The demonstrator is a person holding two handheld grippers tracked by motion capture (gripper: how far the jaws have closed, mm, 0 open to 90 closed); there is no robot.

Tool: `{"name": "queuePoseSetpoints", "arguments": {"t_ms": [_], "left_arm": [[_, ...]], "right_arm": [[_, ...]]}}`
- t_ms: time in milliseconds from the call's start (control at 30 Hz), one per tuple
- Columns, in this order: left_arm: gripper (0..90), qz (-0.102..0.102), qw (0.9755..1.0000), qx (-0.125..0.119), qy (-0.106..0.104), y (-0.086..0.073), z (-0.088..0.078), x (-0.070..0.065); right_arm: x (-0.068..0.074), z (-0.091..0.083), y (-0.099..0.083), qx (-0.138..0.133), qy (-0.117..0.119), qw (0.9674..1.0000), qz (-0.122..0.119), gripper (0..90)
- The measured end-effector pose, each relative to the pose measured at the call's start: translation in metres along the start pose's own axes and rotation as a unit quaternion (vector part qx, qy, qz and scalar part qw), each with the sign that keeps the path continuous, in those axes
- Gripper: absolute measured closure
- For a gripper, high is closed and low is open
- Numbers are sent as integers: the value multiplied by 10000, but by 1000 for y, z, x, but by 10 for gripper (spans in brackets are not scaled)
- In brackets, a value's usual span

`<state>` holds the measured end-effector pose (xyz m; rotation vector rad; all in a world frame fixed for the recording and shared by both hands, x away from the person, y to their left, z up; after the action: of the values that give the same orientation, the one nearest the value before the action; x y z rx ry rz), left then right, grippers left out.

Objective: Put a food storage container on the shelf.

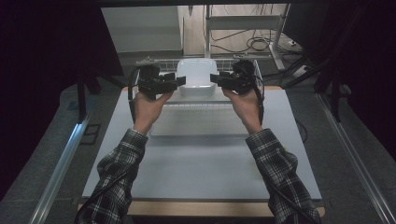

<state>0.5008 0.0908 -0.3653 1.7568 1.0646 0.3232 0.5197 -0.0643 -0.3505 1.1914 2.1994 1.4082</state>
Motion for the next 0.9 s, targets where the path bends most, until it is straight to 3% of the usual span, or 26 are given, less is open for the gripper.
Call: {"name": "queuePoseSetpoints", "arguments": {"t_ms": [133,333,433,567,700,900], "left_arm": [[443,23,9999,-19,112,3,3,4],[404,-1,9996,-81,284,6,6,7],[373,104,9988,-135,453,7,4,10],[300,98,9992,-275,268,9,-3,4],[215,206,9996,-197,-21,3,-11,-4],[125,418,9990,-76,-143,-14,-22,-11]], "right_arm": [[-1,2,1,-28,-15,10000,28,547],[-7,3,4,-42,-225,9997,-13,499],[-6,2,3,-67,-196,9998,-68,457],[-1,-5,0,-126,-43,9998,-149,395],[4,-15,-6,-59,117,9995,-302,329],[10,-26,-21,20,246,9987,-436,265]]}}
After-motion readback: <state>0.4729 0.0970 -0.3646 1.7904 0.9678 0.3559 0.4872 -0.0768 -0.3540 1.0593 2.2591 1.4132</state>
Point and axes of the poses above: each handheld gripper's, and its own axes: z roughly forward along the jaws, y roughly out of its top, x roughly to its left, the point moved 10 cm from there along z, roughly forward along the jaws, and after that the axes turned 6 degrees about x, right-handed, at the moved point
